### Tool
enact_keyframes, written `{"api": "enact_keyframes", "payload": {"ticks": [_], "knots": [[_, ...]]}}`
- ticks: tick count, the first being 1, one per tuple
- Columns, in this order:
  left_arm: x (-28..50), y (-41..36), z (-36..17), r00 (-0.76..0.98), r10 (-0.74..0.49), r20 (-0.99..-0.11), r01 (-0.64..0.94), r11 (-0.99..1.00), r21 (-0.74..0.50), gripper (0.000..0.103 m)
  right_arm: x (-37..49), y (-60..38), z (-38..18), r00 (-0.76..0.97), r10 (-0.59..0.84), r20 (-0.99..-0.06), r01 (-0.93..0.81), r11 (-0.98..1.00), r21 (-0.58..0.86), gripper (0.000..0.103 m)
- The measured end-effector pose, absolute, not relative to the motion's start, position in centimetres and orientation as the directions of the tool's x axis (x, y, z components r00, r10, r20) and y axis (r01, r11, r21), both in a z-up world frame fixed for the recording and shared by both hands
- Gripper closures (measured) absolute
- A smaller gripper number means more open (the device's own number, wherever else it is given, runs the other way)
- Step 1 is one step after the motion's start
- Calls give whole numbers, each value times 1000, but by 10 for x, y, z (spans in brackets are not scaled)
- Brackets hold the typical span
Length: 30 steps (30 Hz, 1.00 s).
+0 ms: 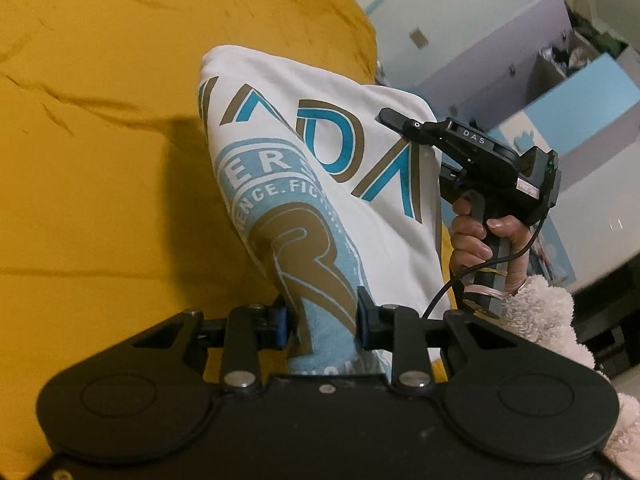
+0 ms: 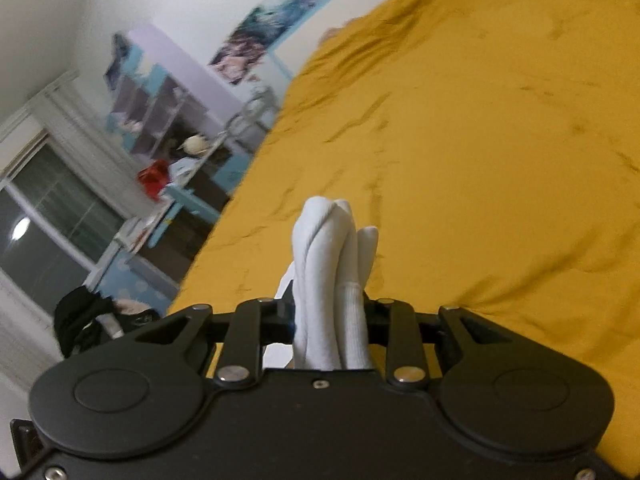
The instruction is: Fold small clothes
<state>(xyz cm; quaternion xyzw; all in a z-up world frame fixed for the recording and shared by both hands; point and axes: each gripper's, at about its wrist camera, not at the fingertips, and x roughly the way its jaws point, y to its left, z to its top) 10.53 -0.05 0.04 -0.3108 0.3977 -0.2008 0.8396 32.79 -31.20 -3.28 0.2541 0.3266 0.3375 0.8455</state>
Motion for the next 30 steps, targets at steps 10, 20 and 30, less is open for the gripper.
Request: {"api": "enact_keyframes", "payload": {"ticks": [10,20,30], "knots": [[67,124,13,717,-388,-579,-51,800,-598,74,367,-142,-25,401,852,-337,-545,518,659,77],[71,198,-83,645,-348,-680,-262,735,-625,73,417,-44,-125,307,799,-517,-454,601,658,77],[23,227,-90,659,-339,-671,-306,694,-652,68,394,-80,-135,431,669,-605,-410,743,529,59]]}}
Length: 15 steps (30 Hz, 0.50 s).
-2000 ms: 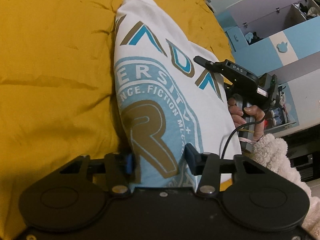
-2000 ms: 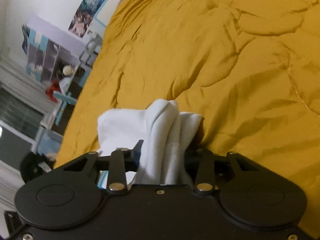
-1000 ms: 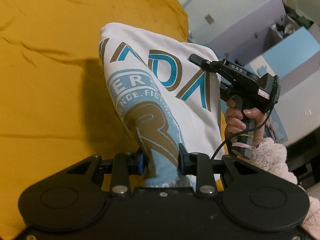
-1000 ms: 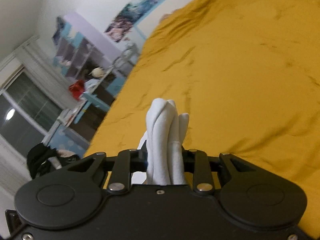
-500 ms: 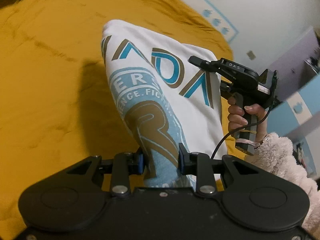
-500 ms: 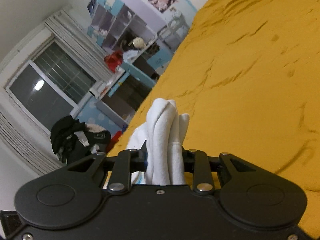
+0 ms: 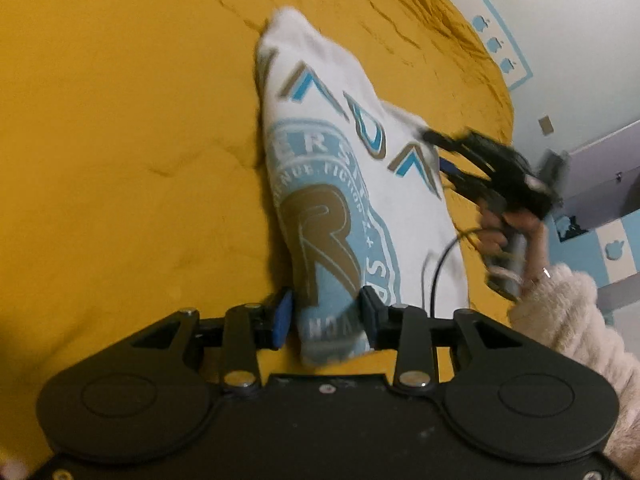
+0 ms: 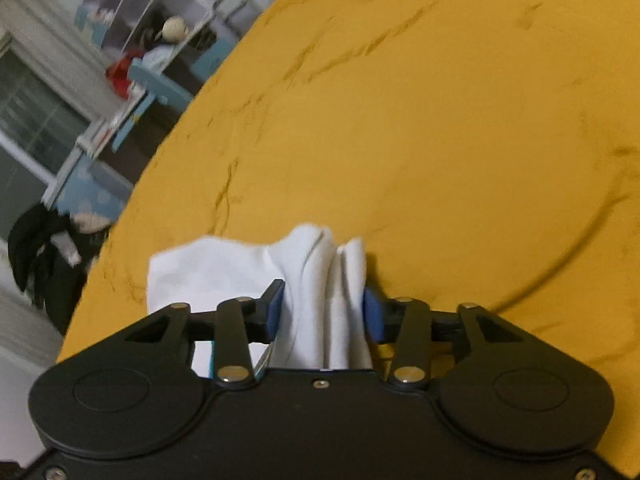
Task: Fold small clothes
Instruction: 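Lay the folded end down and open the right gripper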
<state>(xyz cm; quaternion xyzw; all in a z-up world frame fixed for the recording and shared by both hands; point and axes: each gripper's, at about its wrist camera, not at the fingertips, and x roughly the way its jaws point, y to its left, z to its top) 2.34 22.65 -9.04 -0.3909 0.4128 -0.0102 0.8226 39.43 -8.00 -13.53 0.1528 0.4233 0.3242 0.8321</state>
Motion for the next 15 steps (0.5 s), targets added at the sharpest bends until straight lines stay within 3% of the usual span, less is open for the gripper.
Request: {"api": "enact_keyframes", "payload": {"ticks": [3,7,15], "knots": [[18,221,-55,714,-257,-651,-291,737,-610,68,354,-104,-101,447,691,-568,-510,719,473,59],[36,197,-36,747,-312,-587,-192,744,-640,65,279,-123,-77,386,749,-538,-654,634,414,59],[43,172,-85,661,-316,-681,-251,762,-597,63,211,-114,-114,302,698,-649,-698,625,348,60]]}}
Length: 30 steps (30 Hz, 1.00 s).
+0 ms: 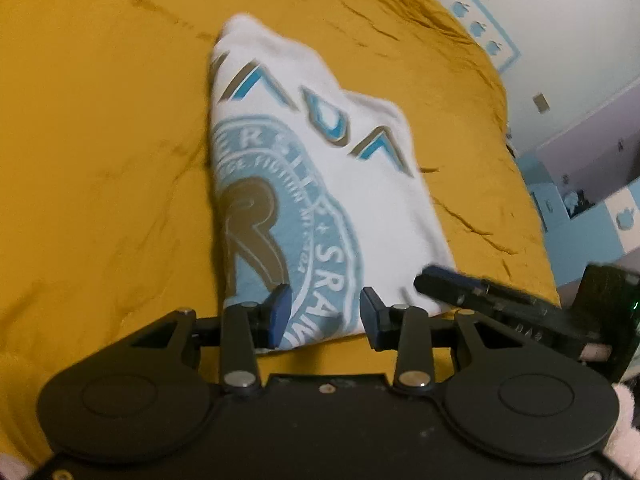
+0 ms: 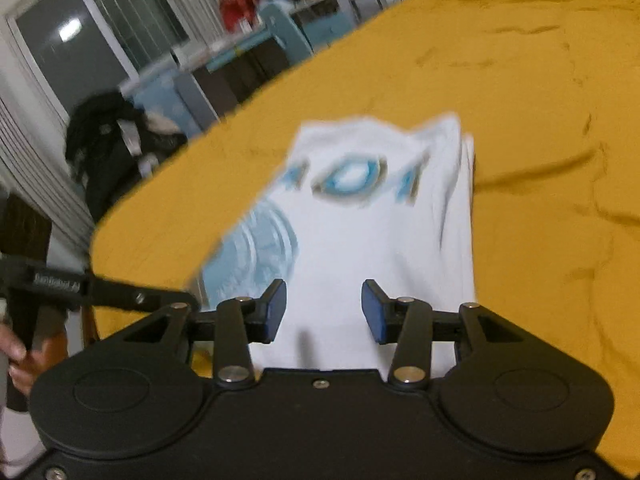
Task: Fold small clothes
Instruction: 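Lay the folded end down and open the right gripper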
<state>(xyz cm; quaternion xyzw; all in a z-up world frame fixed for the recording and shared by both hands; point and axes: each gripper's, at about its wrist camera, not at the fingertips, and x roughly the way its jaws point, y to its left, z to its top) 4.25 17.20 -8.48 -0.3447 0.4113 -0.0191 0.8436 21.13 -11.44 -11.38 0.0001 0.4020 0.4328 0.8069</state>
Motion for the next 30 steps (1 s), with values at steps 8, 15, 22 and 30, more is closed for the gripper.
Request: {"api": "enact_keyframes", "payload": {"ticks": [8,15,22,30], "knots": [[38,183,-88,680,-318,-660,-275,725,-632,75,224,-126,-137,323,652,-686,-615,696,372,69],[46,176,-38,805,-173,-568,-231,789,-569,58,239,-113,-86,438,727,-529,-663,659,356,58],[74,192,-72,726,-136,-674,-358,762,-539,58,286,-65,-112,428,670,-607,-631,702,330,57],[71,208,-95,694,-139,-707,-433,704,-563,51,291,-68,-137,427,617,-661,-600,740,303,59]]}}
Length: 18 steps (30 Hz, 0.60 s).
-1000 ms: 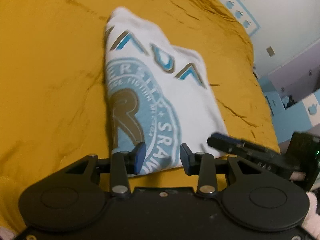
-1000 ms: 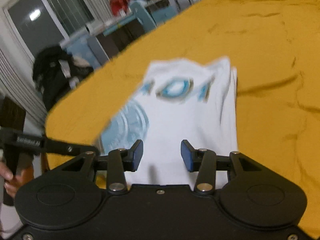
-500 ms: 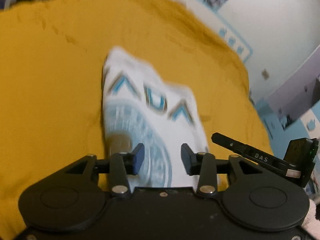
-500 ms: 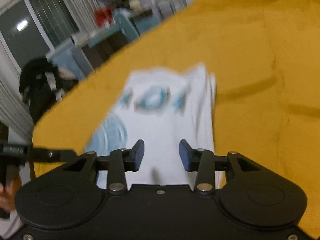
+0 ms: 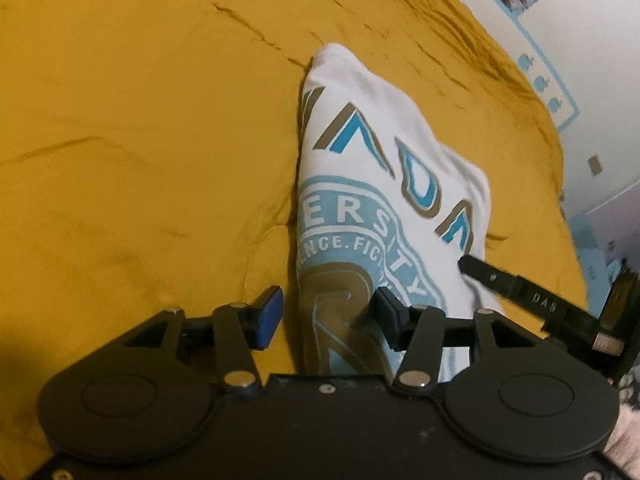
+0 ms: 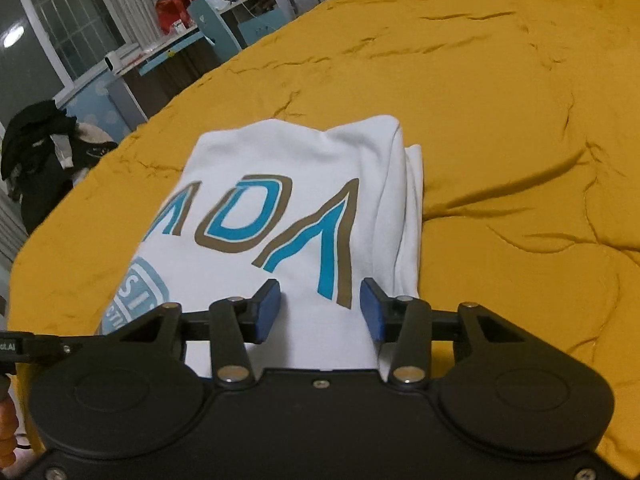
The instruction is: Fold small clothes
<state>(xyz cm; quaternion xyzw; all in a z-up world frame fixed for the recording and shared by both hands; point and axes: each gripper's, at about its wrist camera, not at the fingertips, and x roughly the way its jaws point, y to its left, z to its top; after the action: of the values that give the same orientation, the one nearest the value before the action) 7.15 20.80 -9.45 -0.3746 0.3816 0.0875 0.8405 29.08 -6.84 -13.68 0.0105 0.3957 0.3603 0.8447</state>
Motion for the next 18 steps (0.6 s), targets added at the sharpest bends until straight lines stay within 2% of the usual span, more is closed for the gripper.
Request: {"api": "enact_keyframes", "payload": {"ticks": [3,6,8,11,13,18], "knots": [[63,203,-72,710,-119,-694,-425,714,-557,52,281,-76,-117,456,607,-651,-549,767,331,52],[49,187,-41,735,-99,-670,-381,758,-530,49,255,-84,-86,504,598,-623,-550,778,302,50],[41,171,-20,704,-55,-709,-396,797,-455,48,230,-86,-66,538,567,-623,-549,797,251,49],[29,144,4,668,20,-744,-401,852,-337,47,189,-88,-43,583,515,-629,-549,820,162,42],[19,128,11,662,36,-749,-392,867,-306,47,164,-90,-31,605,479,-636,-537,835,119,37],[-7,92,23,654,51,-755,-383,883,-272,45,118,-101,-24,634,417,-652,-494,866,74,32]]}}
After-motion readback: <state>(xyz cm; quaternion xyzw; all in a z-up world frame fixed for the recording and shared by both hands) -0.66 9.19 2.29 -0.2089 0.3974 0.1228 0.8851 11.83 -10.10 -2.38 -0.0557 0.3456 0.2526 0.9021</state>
